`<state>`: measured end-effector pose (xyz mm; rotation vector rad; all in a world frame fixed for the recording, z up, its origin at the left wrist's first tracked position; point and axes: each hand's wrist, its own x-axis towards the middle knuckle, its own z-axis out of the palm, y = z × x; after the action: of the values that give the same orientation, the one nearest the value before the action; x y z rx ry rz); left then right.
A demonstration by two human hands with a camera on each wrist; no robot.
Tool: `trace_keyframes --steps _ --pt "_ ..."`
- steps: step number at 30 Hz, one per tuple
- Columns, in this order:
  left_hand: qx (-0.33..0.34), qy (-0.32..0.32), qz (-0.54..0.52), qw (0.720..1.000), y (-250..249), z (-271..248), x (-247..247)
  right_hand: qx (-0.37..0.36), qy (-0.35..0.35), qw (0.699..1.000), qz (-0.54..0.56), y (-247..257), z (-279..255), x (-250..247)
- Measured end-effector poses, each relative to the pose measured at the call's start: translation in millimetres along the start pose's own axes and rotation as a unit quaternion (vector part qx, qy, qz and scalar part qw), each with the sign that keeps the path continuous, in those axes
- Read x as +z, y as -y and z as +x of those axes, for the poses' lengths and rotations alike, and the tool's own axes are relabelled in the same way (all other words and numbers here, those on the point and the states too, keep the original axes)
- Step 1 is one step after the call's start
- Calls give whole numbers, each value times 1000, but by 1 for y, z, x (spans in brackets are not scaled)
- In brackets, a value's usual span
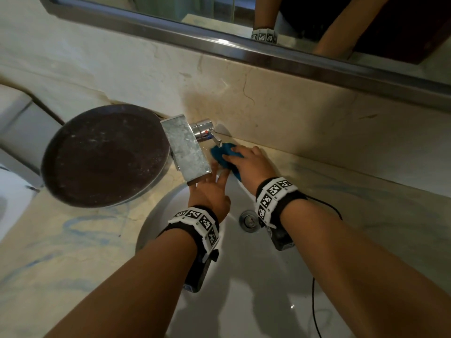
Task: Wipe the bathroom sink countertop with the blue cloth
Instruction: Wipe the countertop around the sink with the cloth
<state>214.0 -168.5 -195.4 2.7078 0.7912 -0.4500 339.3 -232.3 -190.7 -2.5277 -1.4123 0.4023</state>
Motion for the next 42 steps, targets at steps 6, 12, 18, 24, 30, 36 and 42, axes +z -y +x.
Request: trace_keyframes --steps 6,12,18,24,30,36,42 --pt "-5 -12 27 1000 -2 -1 4 79 -22 996 -21 -26 -19 -6" --pt "11 -38 -61 997 -29 20 -9 176 -57 983 5 -49 -38 -11" --pt "-20 -9 -75 997 -38 35 -19 201 -76 976 29 -51 -28 -13" --pt "-29 7 -76 997 -36 39 -23 130 -97 980 115 -26 -7 -12" --pt "-36 17 -45 998 -35 41 -18 84 0 995 -52 -27 -17 -9" --pt "-25 6 -66 997 -32 37 -17 178 -3 982 -64 -52 -40 -14" --pt "-20 12 -73 997 -28 36 -17 158 -77 984 -36 -48 -27 -20"
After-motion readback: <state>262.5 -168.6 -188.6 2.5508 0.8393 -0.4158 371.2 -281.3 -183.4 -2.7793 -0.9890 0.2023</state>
